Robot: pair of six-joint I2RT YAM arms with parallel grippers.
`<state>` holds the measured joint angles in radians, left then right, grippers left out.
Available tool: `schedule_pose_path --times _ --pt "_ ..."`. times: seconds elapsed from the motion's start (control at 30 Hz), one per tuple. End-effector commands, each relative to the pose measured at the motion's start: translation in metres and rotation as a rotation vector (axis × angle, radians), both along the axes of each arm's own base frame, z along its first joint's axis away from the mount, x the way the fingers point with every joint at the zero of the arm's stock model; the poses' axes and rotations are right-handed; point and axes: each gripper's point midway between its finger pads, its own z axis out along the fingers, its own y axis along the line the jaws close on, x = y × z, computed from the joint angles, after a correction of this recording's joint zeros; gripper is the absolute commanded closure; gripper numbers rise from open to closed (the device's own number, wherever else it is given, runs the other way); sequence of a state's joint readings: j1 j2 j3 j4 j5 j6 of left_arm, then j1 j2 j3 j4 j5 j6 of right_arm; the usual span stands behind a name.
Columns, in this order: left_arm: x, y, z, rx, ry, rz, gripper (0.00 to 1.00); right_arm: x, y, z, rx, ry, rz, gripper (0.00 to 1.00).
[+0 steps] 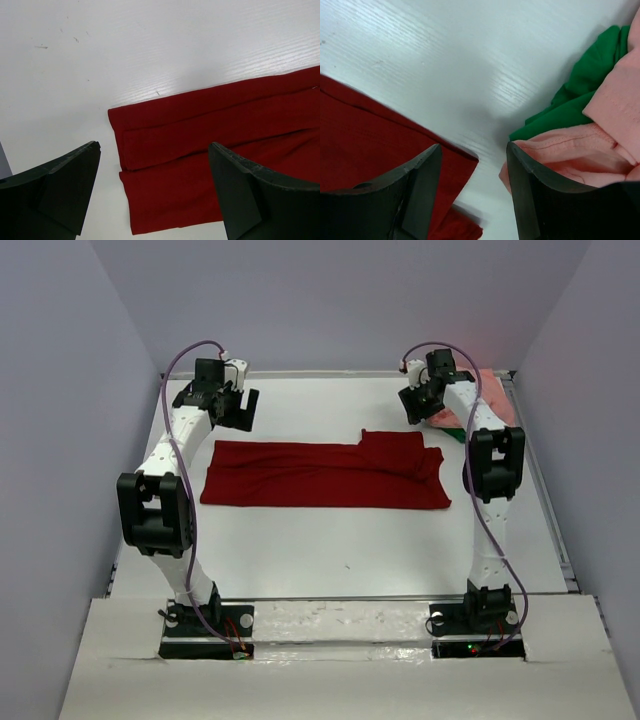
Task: Fold and stack the t-shirts
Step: Fold the other side of the tshirt into a rectangle
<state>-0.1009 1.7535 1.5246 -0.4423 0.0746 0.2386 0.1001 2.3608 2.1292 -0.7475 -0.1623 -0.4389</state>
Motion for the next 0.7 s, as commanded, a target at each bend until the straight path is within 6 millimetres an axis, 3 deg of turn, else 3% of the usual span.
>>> schedule_pose_path --times 0.0,0.27,0.43,0.67 --pt "-0.004 0.0 0.006 0.003 -0.014 -0.013 0.01 -0.008 -0.006 0.029 0.033 -0.036 -0.016 0.43" --pt "-0.005 -0.002 0.005 -0.003 -0.012 -0.021 0.01 -0.045 -0.004 0.015 0.045 0.045 -0.002 0.47" --pt "-0.005 -0.006 0.008 -0.007 -0.017 -0.027 0.01 -0.051 -0.003 0.01 0.052 0.062 0.008 0.49" --pt "-0.01 -0.003 0.004 0.007 -0.011 -0.021 0.01 -0.043 -0.005 0.006 0.065 0.062 0.002 0.49"
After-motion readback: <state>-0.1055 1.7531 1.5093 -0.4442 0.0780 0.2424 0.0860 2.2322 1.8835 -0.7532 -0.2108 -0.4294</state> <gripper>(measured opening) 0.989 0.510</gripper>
